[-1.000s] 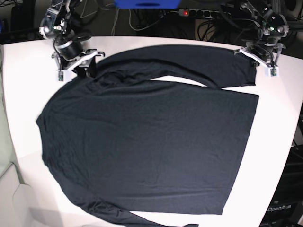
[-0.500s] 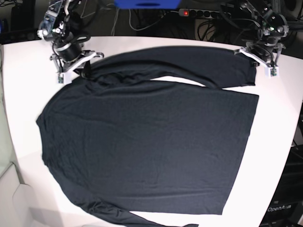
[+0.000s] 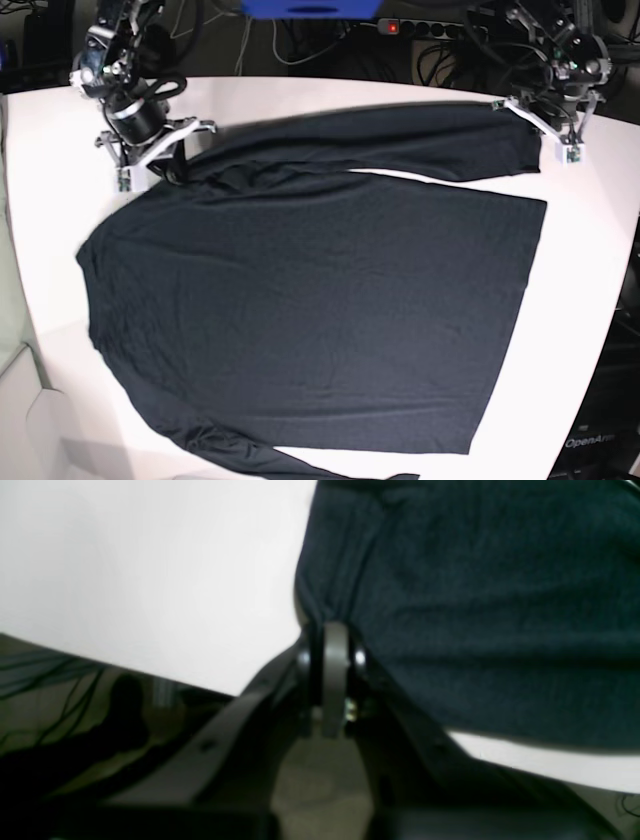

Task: Fold the T-shirt properly
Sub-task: 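Drag the shirt's shoulder edge toward the robot with both grippers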

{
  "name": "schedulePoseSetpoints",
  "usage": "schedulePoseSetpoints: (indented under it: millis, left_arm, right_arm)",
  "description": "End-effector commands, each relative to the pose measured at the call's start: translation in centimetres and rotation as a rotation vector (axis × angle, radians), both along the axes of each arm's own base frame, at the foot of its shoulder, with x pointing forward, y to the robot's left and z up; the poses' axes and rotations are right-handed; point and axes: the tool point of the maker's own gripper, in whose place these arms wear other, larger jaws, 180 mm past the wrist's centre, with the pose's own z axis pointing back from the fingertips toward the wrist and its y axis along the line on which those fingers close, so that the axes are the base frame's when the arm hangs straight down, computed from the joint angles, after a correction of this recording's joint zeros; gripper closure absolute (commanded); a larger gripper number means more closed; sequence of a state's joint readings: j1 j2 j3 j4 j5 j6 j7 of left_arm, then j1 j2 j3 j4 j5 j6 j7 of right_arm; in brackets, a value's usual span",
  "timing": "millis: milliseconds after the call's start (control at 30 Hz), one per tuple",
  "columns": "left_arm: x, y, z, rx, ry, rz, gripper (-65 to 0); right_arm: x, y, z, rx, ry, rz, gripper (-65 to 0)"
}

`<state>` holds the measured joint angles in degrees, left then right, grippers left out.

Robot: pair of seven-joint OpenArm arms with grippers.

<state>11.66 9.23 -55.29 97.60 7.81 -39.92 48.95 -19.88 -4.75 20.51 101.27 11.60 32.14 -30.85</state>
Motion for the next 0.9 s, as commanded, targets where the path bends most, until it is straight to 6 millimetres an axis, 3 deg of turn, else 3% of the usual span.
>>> schedulePoseSetpoints:
  millis: [0, 367, 633, 867]
  left_arm:
    - [0.2, 0.4, 0.4, 0.018, 0.019, -0.002, 0.0]
    - [4.2, 1.8, 5.1, 0.091, -0.033, 0.013, 0.0]
    - [6.8, 1.9, 7.0, 0.091, -0.067, 0.026, 0.0]
    - [10.6, 1.1, 9.3, 0.095, -0.115, -0.019, 0.0]
  right_arm:
    - [0.7, 0.2, 1.2, 0.003, -0.051, 0.011, 0.0]
    - [2.1, 2.1, 2.5, 0.006, -0.096, 0.074, 0.0]
    - [3.9, 1.3, 3.9, -0.023, -0.144, 0.085, -0.1]
    - [5.9, 0.6, 5.1, -0.062, -0.168, 0.1, -0.2]
